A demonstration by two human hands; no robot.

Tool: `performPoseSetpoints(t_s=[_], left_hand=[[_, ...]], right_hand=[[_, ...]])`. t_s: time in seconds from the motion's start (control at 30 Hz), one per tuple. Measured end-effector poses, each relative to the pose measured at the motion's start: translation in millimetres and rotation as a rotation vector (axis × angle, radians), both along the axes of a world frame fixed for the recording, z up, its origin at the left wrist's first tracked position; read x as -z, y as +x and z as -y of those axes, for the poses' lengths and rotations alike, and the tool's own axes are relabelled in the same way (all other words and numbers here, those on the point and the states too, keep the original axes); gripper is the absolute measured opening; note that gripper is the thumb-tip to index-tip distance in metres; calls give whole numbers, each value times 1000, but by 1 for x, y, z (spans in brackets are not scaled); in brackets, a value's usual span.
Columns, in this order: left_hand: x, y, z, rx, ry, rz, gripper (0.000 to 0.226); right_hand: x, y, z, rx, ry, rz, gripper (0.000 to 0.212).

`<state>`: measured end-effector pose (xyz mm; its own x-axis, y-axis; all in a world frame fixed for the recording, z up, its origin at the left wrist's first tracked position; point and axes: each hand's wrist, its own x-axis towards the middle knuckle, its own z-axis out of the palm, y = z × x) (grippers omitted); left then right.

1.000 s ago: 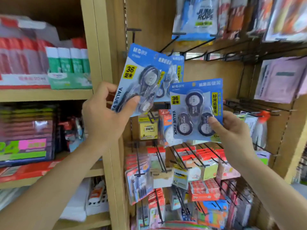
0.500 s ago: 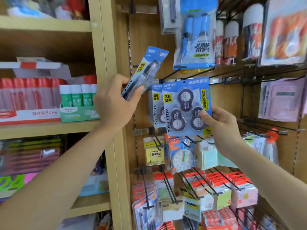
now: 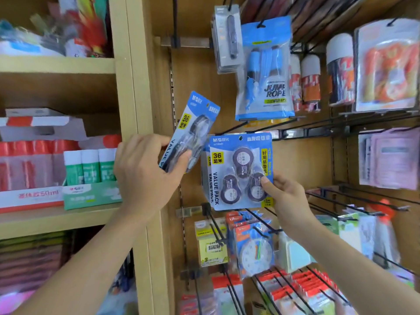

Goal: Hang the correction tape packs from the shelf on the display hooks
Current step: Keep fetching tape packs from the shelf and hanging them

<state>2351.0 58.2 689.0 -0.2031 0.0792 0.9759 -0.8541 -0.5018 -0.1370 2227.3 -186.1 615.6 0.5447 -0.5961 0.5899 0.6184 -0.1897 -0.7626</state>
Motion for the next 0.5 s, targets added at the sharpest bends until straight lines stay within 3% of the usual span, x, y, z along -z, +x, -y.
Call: performPoseSetpoints(t_s=[0.2, 0.5], left_hand=[[0, -2, -1, -10, 4, 4, 33], [1, -4, -1, -14, 2, 22, 30]], right_hand=[[-2, 2, 4, -56, 61, 60, 24], [0, 15, 9, -24, 88, -48, 19]])
